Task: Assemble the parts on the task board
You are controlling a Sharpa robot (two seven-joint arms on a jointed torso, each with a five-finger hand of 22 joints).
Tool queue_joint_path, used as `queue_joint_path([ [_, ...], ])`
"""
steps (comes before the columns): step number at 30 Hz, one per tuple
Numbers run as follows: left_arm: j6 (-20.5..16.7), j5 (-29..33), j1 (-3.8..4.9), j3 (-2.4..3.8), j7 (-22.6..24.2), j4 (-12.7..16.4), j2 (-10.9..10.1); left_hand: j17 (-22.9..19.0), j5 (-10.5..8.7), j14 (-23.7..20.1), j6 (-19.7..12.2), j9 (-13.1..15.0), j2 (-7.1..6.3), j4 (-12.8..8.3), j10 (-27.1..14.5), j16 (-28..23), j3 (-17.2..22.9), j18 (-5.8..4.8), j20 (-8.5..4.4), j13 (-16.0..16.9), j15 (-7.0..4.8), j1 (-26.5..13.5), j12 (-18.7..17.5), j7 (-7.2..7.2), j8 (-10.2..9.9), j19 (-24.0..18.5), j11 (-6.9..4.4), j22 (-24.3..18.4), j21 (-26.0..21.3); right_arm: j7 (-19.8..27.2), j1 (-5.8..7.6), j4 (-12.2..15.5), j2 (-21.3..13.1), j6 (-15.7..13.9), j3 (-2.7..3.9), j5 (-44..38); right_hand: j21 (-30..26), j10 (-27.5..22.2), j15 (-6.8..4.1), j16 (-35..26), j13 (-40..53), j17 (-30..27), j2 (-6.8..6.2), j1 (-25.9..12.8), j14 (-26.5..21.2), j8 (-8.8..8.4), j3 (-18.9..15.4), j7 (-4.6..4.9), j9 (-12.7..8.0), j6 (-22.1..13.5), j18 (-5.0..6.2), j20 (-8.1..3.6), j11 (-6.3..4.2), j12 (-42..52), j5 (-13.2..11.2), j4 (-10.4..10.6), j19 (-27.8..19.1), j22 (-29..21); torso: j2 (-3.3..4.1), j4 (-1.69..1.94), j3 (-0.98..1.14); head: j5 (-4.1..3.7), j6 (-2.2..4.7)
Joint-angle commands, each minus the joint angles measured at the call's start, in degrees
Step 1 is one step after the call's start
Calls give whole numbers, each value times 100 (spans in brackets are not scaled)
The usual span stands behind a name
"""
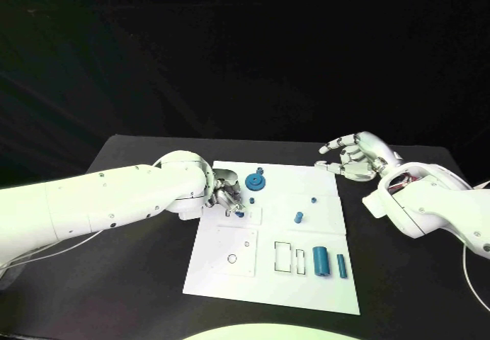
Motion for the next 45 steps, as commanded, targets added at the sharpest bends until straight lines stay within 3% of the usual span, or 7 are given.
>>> queue_joint_path([
  [1,126,-30,-12,-5,-3,1,16,936,35,439,30,2,-3,-1232,38,16,1255,-63,1,3,-52,-8,20,6,-19,25,-19,5,27,15,-5,7,1,45,2,-50,22,-6,-52,-29,84,613,-1,-7,366,32,26,5,-6,-43,81,-15,-12,-17,24,-5,20,990,0,-2,2,5,-12],
  [20,294,116,-19,-8,-21,-18,17,936,165,441,76,14,-29,-1266,81,16,1283,-68,-13,27,-66,-69,28,-9,-36,45,-34,30,40,1,-7,4,1,-35,2,-68,19,-5,-53,-30,81,612,-13,-10,367,39,23,4,-6,-40,82,-15,-13,-19,29,-3,21,990,0,2,1,-11,-36],
  [24,347,152,-19,-9,-26,-29,22,949,566,447,140,44,-50,-1320,127,24,1258,-73,-33,50,-84,-186,26,-30,-70,64,-53,56,54,16,-7,4,-2,-73,2,-68,22,-5,-53,-31,82,611,-12,-10,366,39,24,4,-6,-40,81,-15,-13,-19,30,-3,22,991,0,-1,4,-25,-46],
  [29,393,196,-19,-9,-29,-44,25,960,773,451,190,67,-53,-1361,169,30,1227,-79,-45,92,-97,-268,43,-45,-94,84,-67,86,67,32,-8,7,-7,-120,2,-64,22,-5,-53,-31,82,611,-12,-10,366,39,24,4,-6,-40,81,-15,-13,-19,30,-3,22,991,-1,-3,6,-20,-56],
  [45,309,277,-16,-11,-33,-126,63,974,814,457,290,105,45,-1325,261,40,1134,-89,-61,172,-125,-420,88,-93,-128,121,-104,135,82,121,-8,15,-17,-255,2,33,-26,-22,-55,-54,60,574,-4,2,357,48,42,3,-7,-40,91,-17,-15,-44,80,-3,0,971,-1,-7,3,-11,-47],
])
